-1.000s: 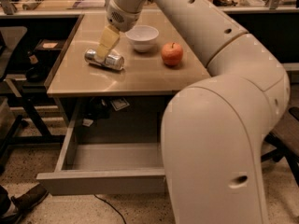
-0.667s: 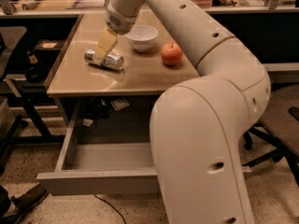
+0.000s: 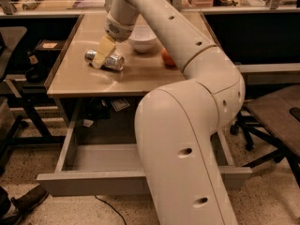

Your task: Place redbull can into top drawer

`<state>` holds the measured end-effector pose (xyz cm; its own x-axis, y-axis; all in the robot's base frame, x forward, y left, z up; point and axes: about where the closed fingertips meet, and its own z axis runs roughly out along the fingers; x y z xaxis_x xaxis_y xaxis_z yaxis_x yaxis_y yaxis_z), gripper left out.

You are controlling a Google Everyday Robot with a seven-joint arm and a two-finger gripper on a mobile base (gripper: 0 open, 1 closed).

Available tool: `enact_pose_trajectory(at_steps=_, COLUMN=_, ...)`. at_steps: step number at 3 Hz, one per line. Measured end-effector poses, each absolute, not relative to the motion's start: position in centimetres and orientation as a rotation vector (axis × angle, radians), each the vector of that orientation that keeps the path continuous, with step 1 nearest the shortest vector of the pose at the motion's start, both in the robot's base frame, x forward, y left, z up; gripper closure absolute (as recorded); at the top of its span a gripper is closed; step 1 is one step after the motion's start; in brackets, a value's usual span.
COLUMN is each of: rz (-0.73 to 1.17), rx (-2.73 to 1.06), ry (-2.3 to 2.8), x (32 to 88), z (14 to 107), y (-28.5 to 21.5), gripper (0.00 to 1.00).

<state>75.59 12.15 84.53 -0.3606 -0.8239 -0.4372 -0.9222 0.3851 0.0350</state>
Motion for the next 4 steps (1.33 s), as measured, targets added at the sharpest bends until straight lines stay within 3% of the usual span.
enact_pose_trajectory(at_steps=1, rz=0.412, rx=-1.505, ry=2.332, x=76.13, z=83.1, y=12.45, gripper=0.0)
enact_pose_trajectory(at_steps=2, rz=0.409, rx=-1.499, ry=2.339, x=76.57, z=82.32, y=12.68, gripper=0.19)
enact_pose_trajectory(at_steps=4, rz=0.409, rx=-1.499, ry=2.339, x=76.57, z=82.31, y=12.68, gripper=0.65)
